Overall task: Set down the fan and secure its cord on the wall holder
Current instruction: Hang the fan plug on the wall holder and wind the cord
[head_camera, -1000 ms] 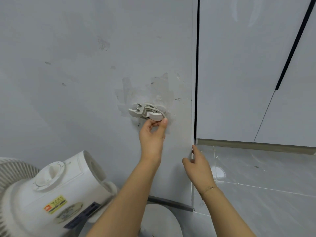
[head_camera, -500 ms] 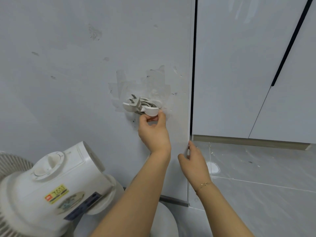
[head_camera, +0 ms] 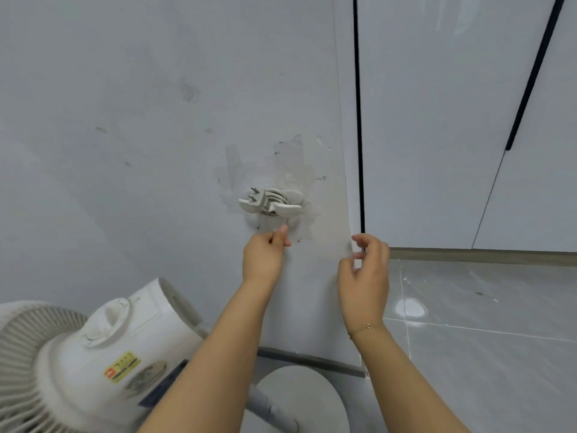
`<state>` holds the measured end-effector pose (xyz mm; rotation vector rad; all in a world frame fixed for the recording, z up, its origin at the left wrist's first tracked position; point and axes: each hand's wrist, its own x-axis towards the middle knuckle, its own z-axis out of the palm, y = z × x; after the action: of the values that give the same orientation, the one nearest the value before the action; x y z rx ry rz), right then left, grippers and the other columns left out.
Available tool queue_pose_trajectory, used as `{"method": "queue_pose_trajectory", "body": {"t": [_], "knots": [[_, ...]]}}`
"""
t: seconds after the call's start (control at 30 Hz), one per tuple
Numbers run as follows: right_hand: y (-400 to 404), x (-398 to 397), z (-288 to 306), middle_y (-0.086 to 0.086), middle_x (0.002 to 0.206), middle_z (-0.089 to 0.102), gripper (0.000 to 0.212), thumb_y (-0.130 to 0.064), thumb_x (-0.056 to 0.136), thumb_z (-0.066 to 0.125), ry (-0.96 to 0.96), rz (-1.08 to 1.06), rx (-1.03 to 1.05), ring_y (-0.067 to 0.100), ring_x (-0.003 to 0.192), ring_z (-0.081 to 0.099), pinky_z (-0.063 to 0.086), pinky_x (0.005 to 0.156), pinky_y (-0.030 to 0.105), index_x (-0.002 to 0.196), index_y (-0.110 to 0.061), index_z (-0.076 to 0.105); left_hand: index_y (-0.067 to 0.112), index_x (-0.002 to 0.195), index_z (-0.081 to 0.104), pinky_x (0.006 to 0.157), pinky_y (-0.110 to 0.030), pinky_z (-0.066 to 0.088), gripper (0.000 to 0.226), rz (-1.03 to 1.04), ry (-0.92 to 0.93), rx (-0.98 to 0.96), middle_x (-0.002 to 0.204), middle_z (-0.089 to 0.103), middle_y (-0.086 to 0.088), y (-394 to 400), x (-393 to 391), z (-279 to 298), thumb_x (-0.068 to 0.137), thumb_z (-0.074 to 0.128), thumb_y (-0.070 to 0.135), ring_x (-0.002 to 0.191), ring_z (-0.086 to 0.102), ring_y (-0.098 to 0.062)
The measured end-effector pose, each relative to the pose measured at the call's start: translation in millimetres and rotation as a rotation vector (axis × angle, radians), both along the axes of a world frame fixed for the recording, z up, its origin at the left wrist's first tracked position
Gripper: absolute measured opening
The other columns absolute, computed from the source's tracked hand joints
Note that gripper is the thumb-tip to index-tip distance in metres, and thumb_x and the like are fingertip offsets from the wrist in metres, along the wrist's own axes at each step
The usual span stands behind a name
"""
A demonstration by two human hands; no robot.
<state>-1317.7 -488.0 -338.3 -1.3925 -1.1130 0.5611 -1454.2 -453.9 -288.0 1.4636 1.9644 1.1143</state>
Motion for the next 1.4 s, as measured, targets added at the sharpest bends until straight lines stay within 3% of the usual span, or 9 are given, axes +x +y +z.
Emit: {"method": "queue_pose_trajectory", "body": {"t": [0.1, 0.27, 0.4, 0.63, 0.77, 0.87, 0.97, 1.07, 1.4], "knots": [[-3, -3, 18, -0.007, 0.1, 0.052, 0.024, -0.002, 0.086, 0.05, 0.039, 0.016, 0.159, 0.008, 0.084, 0.054, 0.047, 0.067, 0.028, 0.101, -0.019, 0.056, 0.019, 0.062, 0.054, 0.055, -0.026, 0.033, 0.038, -0.041, -0.106, -0.249, 0.061, 0.043, 0.0, 5, -5, 26, 0.097, 0.046, 0.029, 0.056, 0.04, -0.016], [-1, -10, 7, -0.007, 0.07, 0.052, 0.019, -0.008, 0.087, 0.049, 0.25, 0.069, -0.053, 0.012, 0.064, 0.048, 0.043, 0.066, 0.03, 0.094, -0.019, 0.062, 0.02, 0.067, 0.054, 0.065, -0.026, 0.038, 0.034, -0.226, 0.354, -0.711, 0.064, 0.046, 0.003, 7, -8, 82, 0.098, 0.04, 0.022, 0.059, 0.05, -0.01], [-4, -19, 2, -0.004, 0.074, 0.058, 0.018, -0.008, 0.086, 0.051, 0.295, 0.231, -0.199, 0.019, 0.072, 0.055, 0.046, 0.072, 0.033, 0.093, -0.017, 0.064, 0.018, 0.088, 0.059, 0.075, -0.023, 0.045, 0.021, -0.512, 0.277, -0.907, 0.081, 0.054, 0.001, 3, -39, 121, 0.101, 0.042, 0.018, 0.082, 0.057, -0.008], [-16, -49, 8, 0.006, 0.085, 0.07, 0.016, -0.01, 0.087, 0.054, 0.268, 0.52, -0.228, 0.018, 0.08, 0.064, 0.052, 0.081, 0.035, 0.086, -0.018, 0.068, 0.017, 0.091, 0.061, 0.086, -0.025, 0.047, 0.014, -0.628, 0.153, -0.836, 0.089, 0.066, -0.001, 16, -78, 110, 0.098, 0.05, 0.019, 0.096, 0.058, -0.011], [-17, -75, 8, -0.002, 0.084, 0.07, 0.016, -0.014, 0.088, 0.056, 0.293, 0.716, -0.285, 0.006, 0.073, 0.06, 0.05, 0.074, 0.025, 0.082, -0.016, 0.071, 0.012, 0.089, 0.064, 0.099, -0.033, 0.044, 0.016, -0.626, 0.054, -0.73, 0.08, 0.067, 0.001, 28, -92, 91, 0.097, 0.051, 0.017, 0.092, 0.059, -0.015], [-24, -100, -2, 0.015, 0.089, 0.072, 0.019, -0.019, 0.086, 0.059, 0.189, 0.817, -0.295, 0.021, 0.077, 0.067, 0.056, 0.08, 0.032, 0.076, -0.01, 0.073, 0.009, 0.088, 0.063, 0.103, -0.036, 0.042, 0.018, -0.618, -0.048, -0.674, 0.076, 0.065, 0.003, 36, -103, 83, 0.097, 0.049, 0.014, 0.088, 0.06, -0.013], [-27, -115, -15, 0.026, 0.1, 0.068, 0.022, -0.017, 0.086, 0.059, 0.211, 0.795, -0.343, 0.024, 0.073, 0.065, 0.057, 0.071, 0.026, 0.076, 0.0, 0.07, 0.012, 0.076, 0.064, 0.09, -0.026, 0.048, 0.026, -0.647, -0.017, -0.646, 0.085, 0.063, -0.004, 44, -105, 83, 0.098, 0.049, 0.014, 0.099, 0.055, -0.015], [-27, -123, -20, 0.011, 0.073, 0.07, 0.023, -0.007, 0.091, 0.055, 0.382, 0.762, -0.397, 0.01, 0.061, 0.058, 0.049, 0.058, 0.016, 0.081, 0.002, 0.073, 0.016, 0.07, 0.066, 0.078, -0.018, 0.048, 0.032, -0.676, -0.002, -0.654, 0.086, 0.062, -0.003, 52, -104, 84, 0.097, 0.049, 0.014, 0.099, 0.054, -0.012], [-11, -127, -3, -0.002, 0.055, 0.049, 0.027, -0.006, 0.093, 0.052, 0.57, 0.585, -0.312, 0.008, 0.054, 0.045, 0.044, 0.059, 0.017, 0.073, -0.013, 0.069, 0.01, 0.089, 0.068, 0.082, -0.019, 0.052, 0.016, -0.703, 0.099, -0.769, 0.085, 0.071, 0.003, 62, -106, 122, 0.095, 0.053, 0.012, 0.084, 0.063, -0.005]]}}
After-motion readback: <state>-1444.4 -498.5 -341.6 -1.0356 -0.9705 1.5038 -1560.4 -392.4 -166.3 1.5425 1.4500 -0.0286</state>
